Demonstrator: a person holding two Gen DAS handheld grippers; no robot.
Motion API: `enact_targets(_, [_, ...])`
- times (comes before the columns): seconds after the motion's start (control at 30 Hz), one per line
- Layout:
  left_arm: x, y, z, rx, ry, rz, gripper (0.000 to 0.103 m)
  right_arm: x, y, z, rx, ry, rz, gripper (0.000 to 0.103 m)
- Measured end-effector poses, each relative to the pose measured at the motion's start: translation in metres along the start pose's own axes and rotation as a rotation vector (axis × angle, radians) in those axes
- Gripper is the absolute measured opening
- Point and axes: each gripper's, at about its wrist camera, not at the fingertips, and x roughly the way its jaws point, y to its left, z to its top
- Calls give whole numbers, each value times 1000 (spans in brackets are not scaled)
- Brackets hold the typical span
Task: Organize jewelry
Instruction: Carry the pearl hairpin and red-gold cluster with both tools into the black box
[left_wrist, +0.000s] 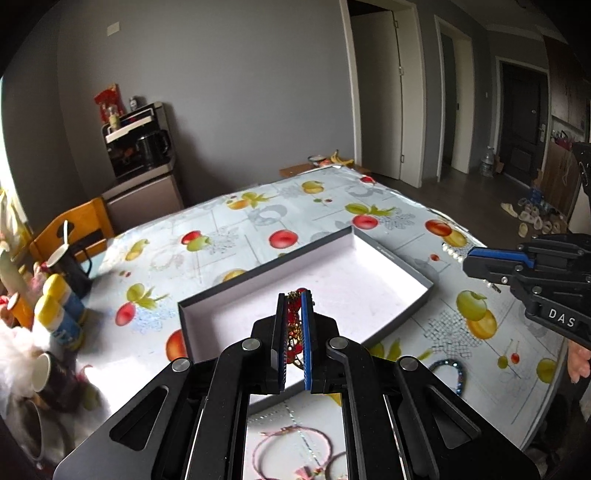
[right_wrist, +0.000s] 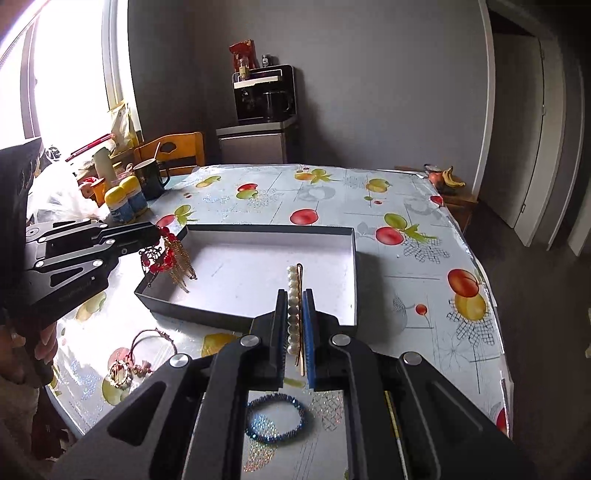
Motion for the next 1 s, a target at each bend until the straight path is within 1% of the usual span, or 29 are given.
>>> enact_targets(0.2, [23,19,8,-18,23,66,7,30,-1,14,8,13,-27,8])
enact_targets(0.3, [36,27,9,-31,35,98,7,44,-1,15,17,21,-23,8])
enact_targets(0.43, [56,39,8,-61,58,130,7,66,-1,14,34,50,-23,8])
enact_targets(0.53, [72,49,4,-78,85,168,7,80,-2,11,46,73,-31,8])
enact_targets(0.73, [109,67,-4,-113,177,187,7,99,3,5,13,98,-97,8])
enact_targets(0.87, [127,76,-9,-155,238,169,7,112,3,-1,4,127,-115,8])
enact_targets(1.0, [135,73,-12,-138,272,176,7,123,2,-7,-3,164,-127,8])
